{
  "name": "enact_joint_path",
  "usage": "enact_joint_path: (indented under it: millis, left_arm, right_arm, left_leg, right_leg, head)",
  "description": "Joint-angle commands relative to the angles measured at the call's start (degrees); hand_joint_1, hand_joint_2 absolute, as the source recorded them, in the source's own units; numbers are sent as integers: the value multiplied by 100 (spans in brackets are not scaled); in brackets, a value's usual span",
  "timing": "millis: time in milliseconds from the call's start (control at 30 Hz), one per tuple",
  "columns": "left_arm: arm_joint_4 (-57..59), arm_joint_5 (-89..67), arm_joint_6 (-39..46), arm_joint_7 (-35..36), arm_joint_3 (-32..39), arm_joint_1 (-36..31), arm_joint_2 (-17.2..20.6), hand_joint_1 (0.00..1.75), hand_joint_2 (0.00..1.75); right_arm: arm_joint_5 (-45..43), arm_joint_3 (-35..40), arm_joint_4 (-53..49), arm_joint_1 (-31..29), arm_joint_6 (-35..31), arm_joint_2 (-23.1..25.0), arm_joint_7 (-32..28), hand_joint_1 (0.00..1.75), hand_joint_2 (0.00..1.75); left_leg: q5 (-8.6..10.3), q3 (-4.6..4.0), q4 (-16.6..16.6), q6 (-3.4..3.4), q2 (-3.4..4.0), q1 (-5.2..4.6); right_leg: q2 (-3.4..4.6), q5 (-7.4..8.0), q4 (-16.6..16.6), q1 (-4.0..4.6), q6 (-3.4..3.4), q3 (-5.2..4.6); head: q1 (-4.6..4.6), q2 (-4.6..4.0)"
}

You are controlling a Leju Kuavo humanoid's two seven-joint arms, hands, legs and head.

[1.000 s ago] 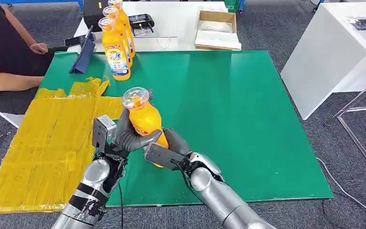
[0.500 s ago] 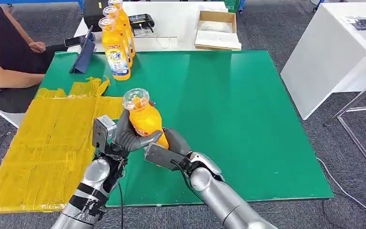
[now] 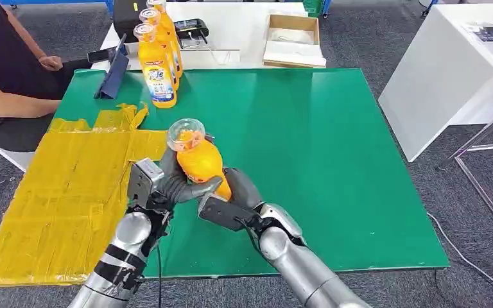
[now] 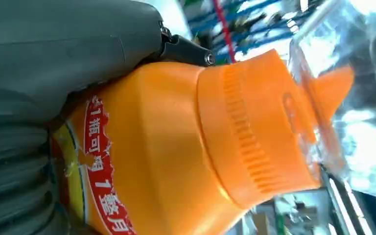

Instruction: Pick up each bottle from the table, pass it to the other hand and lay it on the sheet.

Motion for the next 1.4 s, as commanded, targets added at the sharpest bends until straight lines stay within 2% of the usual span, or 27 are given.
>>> enact_joint_path:
  millis: [33,67,133,200,233,367,400,433,500,600,667,767,833,900,1200,1400]
  left_arm:
    - [-315,-1444,1077,-108,-165,-79,76,175,175]
    - [-315,-1444,1077,-108,-165,-79,76,175,175]
    - [-276,-2623,1811,13,-238,-93,172,175,175]
    - [-120,-3467,2094,234,-272,-106,352,175,175]
    - [-53,-3752,2179,290,-247,-57,412,175,175]
    - [396,-6131,3265,956,-235,136,632,175,175]
    - [587,-6517,3333,1158,-240,100,662,175,175]
    - [932,-7362,3394,1697,-222,-14,711,175,175]
    - [1483,-7804,3356,2024,-237,-240,778,175,175]
    - [2146,-8075,3098,2218,-274,-522,909,175,175]
    - [2594,-8101,2882,2319,-341,-712,1011,175,175]
    - [3750,-8101,2631,2643,-629,-1243,1163,175,175]
    - [4497,-8101,2546,2810,-830,-1597,1235,175,175]
    - [5022,-8100,2359,2799,-748,-1801,1280,175,175]
    - [5624,-8010,2224,2610,-425,-2121,1528,175,175]
    - [5626,-8013,2224,2611,-424,-2114,1502,175,175]
  right_arm:
    - [-1,-752,-1299,319,211,-790,26,0,175]
    - [-1,-752,-1299,319,211,-790,26,0,175]
    - [101,-876,-1393,391,103,-799,-66,0,175]
    - [-63,-1063,-1636,473,173,-975,-166,0,175]
    - [-133,-1157,-1735,525,243,-1062,-162,0,0]
    - [-213,-1350,-1992,563,401,-1275,-260,0,0]
    - [-240,-1379,-2063,554,408,-1287,-289,0,0]
    - [-273,-1411,-2188,567,412,-1303,-310,0,0]
    - [-308,-1454,-2456,660,408,-1361,-317,0,0]
    - [-371,-1495,-2732,820,417,-1438,-335,0,0]
    - [-380,-1485,-2806,864,428,-1460,-346,0,0]
    - [-394,-1423,-2762,819,477,-1437,-382,0,0]
    - [-398,-1372,-2653,735,482,-1385,-388,0,0]
    - [-399,-1324,-2568,677,494,-1347,-392,0,0]
    - [-402,-1212,-2388,638,519,-1318,-403,0,0]
    - [-402,-1212,-2383,631,520,-1322,-403,0,0]
  left_leg:
    - [-11,26,-2,0,-38,-1]
    - [-9,23,-3,-1,-32,-1]
    - [-14,31,-4,-6,-26,-4]
    - [-9,15,-6,-9,-30,0]
    - [-14,33,-9,-9,-39,-1]
    - [-12,36,-16,-9,-26,-4]
    - [-12,29,-13,-9,-16,-2]
    - [-18,48,-15,-9,-24,-7]
    - [-8,21,-10,-9,-20,-3]
    - [-11,41,-14,-11,-40,-5]
    - [-7,21,-11,-10,-26,-2]
    - [-12,45,-14,-13,-34,-2]
    - [-6,21,-9,-12,-22,0]
    - [-6,26,-10,-13,-22,-1]
    - [-11,30,-6,-13,6,3]
    - [-8,29,-7,-14,-2,1]
  right_leg:
    - [-3,-17,1,-6,-1,32]
    - [0,-13,0,-6,-1,27]
    - [11,-15,4,-8,-5,28]
    - [-5,-9,-3,-2,-4,18]
    - [-2,-17,-1,-7,-5,33]
    - [5,-12,-7,-9,-2,32]
    - [10,-8,-7,-6,-1,24]
    - [14,-17,-3,-13,-3,40]
    - [1,-7,-4,-6,-1,18]
    - [-3,-17,-2,-11,-5,37]
    - [-3,-7,-4,-5,-3,16]
    - [5,-16,-1,-9,-7,37]
    - [2,-6,-2,-3,-4,16]
    - [5,-7,0,-5,-4,19]
    - [34,-4,4,-3,-6,23]
    - [22,-3,6,-4,-4,20]
  head:
    - [2,0]
    - [4,0]
    - [-2,0]
    - [4,0]
    - [4,0]
    - [0,0]
    - [2,0]
    - [2,0]
    - [2,0]
    - [2,0]
    - [2,0]
    - [0,0]
    - [2,0]
    - [2,0]
    - [2,0]
    - [2,0]
